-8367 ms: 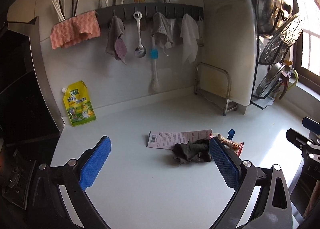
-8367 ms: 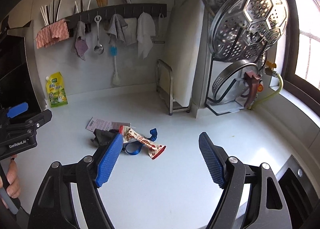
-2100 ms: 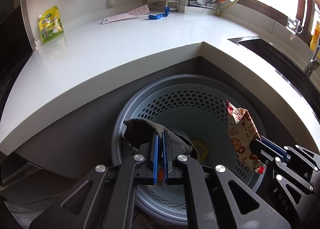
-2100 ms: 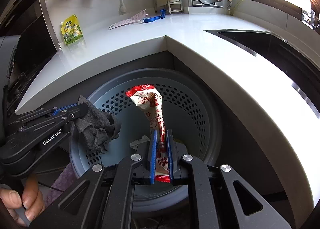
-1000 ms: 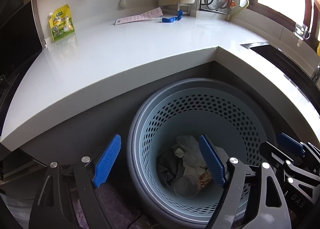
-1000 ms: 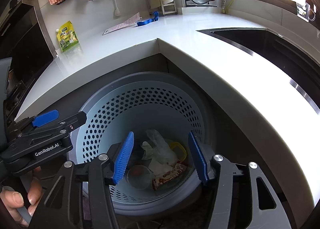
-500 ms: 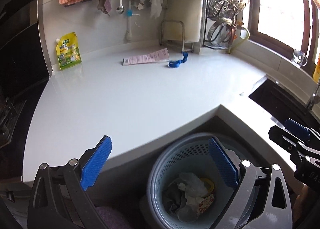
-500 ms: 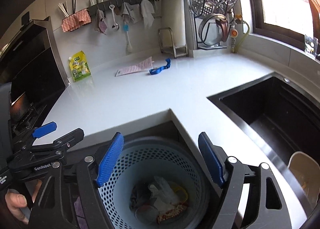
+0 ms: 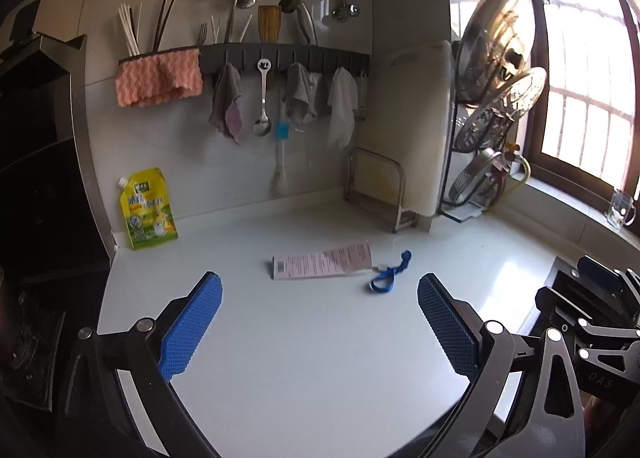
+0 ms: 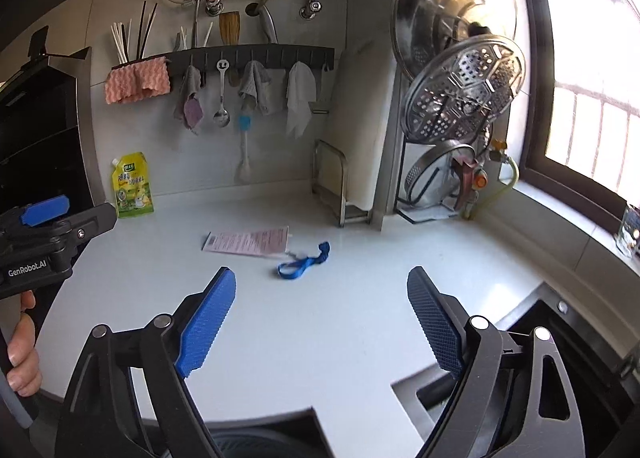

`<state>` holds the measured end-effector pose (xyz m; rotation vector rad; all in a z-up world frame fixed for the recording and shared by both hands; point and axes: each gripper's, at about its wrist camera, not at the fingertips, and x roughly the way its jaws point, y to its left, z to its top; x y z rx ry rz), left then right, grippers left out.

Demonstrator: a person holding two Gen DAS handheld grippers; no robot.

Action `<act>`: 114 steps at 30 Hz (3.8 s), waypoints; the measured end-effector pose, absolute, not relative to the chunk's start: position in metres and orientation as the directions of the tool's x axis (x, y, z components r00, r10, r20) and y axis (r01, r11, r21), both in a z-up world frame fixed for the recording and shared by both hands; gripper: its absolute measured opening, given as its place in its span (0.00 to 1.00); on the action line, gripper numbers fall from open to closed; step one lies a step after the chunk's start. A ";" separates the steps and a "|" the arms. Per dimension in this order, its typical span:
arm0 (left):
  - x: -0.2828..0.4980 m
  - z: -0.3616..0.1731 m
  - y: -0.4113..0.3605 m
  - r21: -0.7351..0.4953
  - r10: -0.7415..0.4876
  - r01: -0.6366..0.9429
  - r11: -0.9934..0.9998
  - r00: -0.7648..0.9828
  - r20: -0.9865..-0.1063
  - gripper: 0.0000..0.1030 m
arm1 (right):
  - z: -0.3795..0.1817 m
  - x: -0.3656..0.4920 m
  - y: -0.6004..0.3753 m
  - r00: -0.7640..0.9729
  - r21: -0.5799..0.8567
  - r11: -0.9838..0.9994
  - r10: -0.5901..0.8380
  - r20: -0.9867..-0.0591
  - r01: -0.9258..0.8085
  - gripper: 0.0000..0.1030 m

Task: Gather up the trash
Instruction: 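Move the left tool over the pink receipt while the right tool reaches the blue strap, then close the right tool on the blue strap and lift it while the left tool approaches the receipt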

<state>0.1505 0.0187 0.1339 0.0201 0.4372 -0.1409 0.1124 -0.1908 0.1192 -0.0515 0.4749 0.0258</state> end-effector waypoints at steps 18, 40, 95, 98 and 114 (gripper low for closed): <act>0.334 0.074 0.029 0.050 -0.006 0.042 0.998 0.825 -0.566 0.94 | 0.003 0.336 -0.189 0.685 0.028 0.999 0.047 -0.727 -0.039 0.81; 0.383 0.018 0.026 0.051 -0.023 0.074 0.996 0.758 -0.651 0.94 | -0.055 0.400 -0.171 0.572 0.001 1.000 0.001 -0.820 0.000 0.45; 0.418 -0.006 0.037 -0.027 -0.148 0.181 0.983 0.701 -0.698 0.94 | -0.042 0.397 -0.184 0.595 0.085 0.996 0.089 -0.799 -0.035 0.01; 0.417 -0.009 0.031 -0.020 -0.186 0.244 0.970 0.684 -0.706 0.94 | -0.036 0.376 -0.212 0.608 0.171 0.985 0.150 -0.780 -0.024 0.01; 0.428 0.003 0.001 0.226 -0.284 0.580 0.783 0.655 -0.700 0.94 | -0.010 0.296 -0.251 0.656 0.381 0.919 0.350 -0.669 -0.101 0.01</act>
